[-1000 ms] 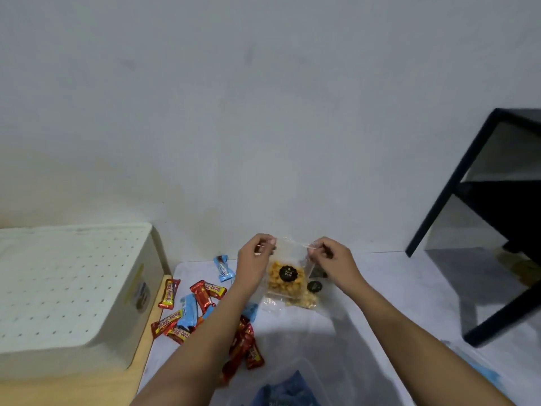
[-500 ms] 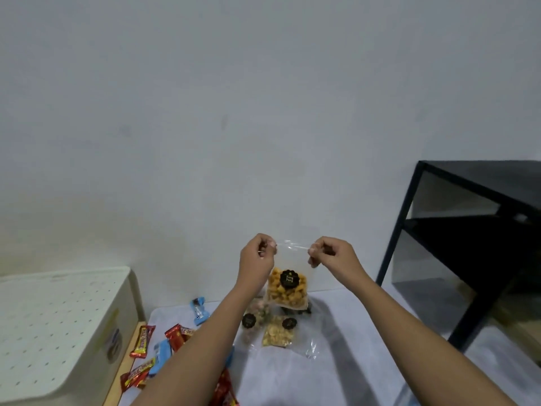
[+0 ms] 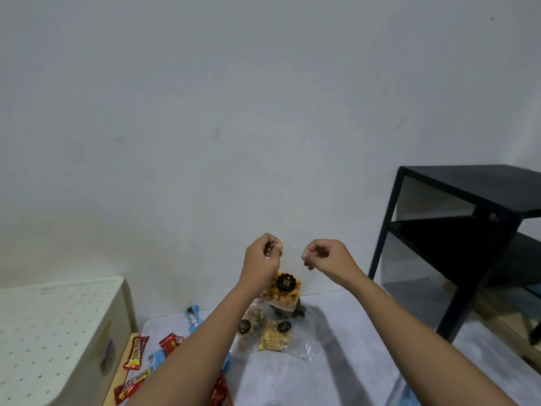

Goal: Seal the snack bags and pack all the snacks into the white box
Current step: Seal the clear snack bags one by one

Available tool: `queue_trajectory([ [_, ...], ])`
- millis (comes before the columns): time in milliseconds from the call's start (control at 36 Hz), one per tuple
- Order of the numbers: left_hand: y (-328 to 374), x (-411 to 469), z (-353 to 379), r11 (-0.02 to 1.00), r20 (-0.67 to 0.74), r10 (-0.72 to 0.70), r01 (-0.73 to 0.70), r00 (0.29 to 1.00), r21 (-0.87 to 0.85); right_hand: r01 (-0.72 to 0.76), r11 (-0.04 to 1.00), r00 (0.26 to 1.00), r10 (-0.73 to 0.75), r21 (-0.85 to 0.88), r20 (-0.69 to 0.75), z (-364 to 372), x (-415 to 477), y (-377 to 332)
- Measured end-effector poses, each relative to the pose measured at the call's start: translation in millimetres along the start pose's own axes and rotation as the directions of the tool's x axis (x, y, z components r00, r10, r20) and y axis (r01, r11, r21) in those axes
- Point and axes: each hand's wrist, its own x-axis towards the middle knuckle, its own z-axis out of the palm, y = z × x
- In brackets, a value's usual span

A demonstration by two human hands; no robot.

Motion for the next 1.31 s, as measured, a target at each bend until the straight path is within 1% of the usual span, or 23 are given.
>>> queue_trajectory([
  [111, -2, -2, -2, 1.0, 0.012, -0.006, 0.006, 1.0, -0.007, 0.016, 0.999, 1.0, -0.015, -0.039, 0.015, 3, 0, -1],
  [222, -4, -2, -6, 1.0, -0.006, -0.018, 0.018, 1.0, -0.016, 0.009, 0.998, 1.0, -0.009, -0.056, 0.007, 7, 2, -3],
  [361, -3, 1, -11, 1.0, 0.052, -0.019, 0.018, 0.998, 0.02, 0.019, 0.996, 0.998, -0.013, -0.089, 0.058, 15, 6, -8],
  [444, -5, 3, -14, 0.999, 0.057, -0.035, 0.034, 0.998, 0.02, 0.03, 0.99, 0.998, -0.023, -0.139, 0.054, 16, 12, -8],
  [528, -6, 5, -18, 0.999, 0.046, -0.048, 0.047, 0.998, 0.007, 0.023, 0.99, 0.999, -0.017, -0.139, 0.04, 19, 16, -11],
  [778, -3, 11, -24, 0.998, 0.106, -0.068, 0.067, 0.992, 0.006, 0.015, 0.989, 0.999, -0.007, -0.146, 0.052, 26, 21, -17],
  [917, -3, 15, -28, 0.997, 0.127, -0.074, 0.075, 0.989, -0.001, 0.002, 0.99, 1.0, 0.002, -0.141, 0.024, 27, 24, -21],
  [1056, -3, 15, -27, 0.995, 0.175, -0.07, 0.081, 0.982, -0.057, 0.021, 0.978, 1.0, -0.025, -0.209, -0.016, 29, 25, -22],
  [1167, -3, 16, -27, 0.984, 0.155, -0.086, 0.108, 0.984, -0.139, 0.009, 0.984, 1.0, -0.012, -0.18, -0.012, 26, 27, -26],
  [1306, -1, 18, -28, 0.986, 0.179, -0.087, 0.111, 0.98, -0.128, -0.01, 0.984, 1.0, 0.011, -0.178, 0.003, 23, 29, -24],
])
